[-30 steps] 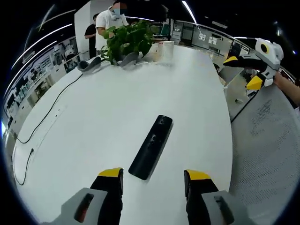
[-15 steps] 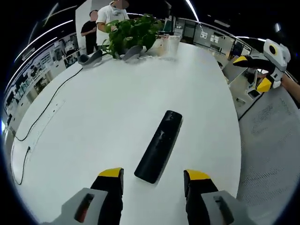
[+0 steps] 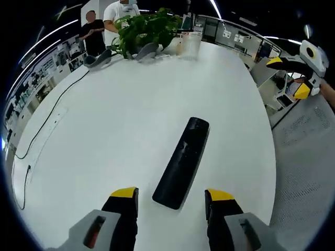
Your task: Press the specified remote control buttons in sequence, fully releasing each button before pressing the next.
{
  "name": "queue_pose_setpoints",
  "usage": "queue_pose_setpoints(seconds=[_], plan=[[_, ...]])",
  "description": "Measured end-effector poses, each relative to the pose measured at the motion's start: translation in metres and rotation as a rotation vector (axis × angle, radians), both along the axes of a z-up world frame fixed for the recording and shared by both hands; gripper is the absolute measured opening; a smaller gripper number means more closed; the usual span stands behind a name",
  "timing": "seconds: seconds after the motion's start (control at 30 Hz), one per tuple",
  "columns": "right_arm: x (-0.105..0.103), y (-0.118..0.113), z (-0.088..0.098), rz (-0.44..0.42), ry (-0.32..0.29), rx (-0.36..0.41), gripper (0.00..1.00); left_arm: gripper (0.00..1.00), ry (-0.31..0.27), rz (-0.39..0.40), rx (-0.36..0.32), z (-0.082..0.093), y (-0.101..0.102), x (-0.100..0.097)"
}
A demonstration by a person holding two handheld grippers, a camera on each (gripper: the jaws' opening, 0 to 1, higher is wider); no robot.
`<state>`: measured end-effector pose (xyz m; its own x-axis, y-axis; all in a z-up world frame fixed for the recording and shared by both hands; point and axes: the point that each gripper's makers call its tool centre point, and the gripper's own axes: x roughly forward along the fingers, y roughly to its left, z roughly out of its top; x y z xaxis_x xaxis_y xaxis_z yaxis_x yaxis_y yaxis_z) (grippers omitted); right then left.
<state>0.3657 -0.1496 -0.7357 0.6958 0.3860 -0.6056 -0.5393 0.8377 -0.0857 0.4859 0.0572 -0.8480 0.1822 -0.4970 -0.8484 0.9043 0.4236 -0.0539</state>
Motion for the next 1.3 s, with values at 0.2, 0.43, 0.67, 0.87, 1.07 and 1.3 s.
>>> queue_pose_setpoints(seconds=[0.2,0.43,0.67,0.87,1.07,1.3], plan=[[-0.001,-0.001,-0.003,0.002,0.006,-0.019,0.55,0.52,-0.008,-0.01,-0.002,-0.001,-0.004,0.003],[0.0,-0.002,-0.004,-0.001,0.011,-0.029,0.54,0.51,-0.024,-0.004,0.013,-0.006,-0.004,0.008],[-0.001,-0.003,-0.007,0.004,0.025,-0.045,0.54,0.47,-0.035,-0.026,0.037,-0.01,-0.003,0.009],[-0.001,-0.006,-0.009,-0.005,0.032,-0.062,0.54,0.46,-0.035,-0.012,0.027,-0.013,-0.003,0.012],[-0.002,-0.006,-0.01,-0.007,0.036,-0.062,0.54,0.43,-0.035,-0.015,0.03,-0.015,-0.002,0.011],[-0.001,-0.007,-0.01,-0.014,0.036,-0.061,0.54,0.42,-0.034,-0.022,0.025,-0.015,-0.003,0.01]])
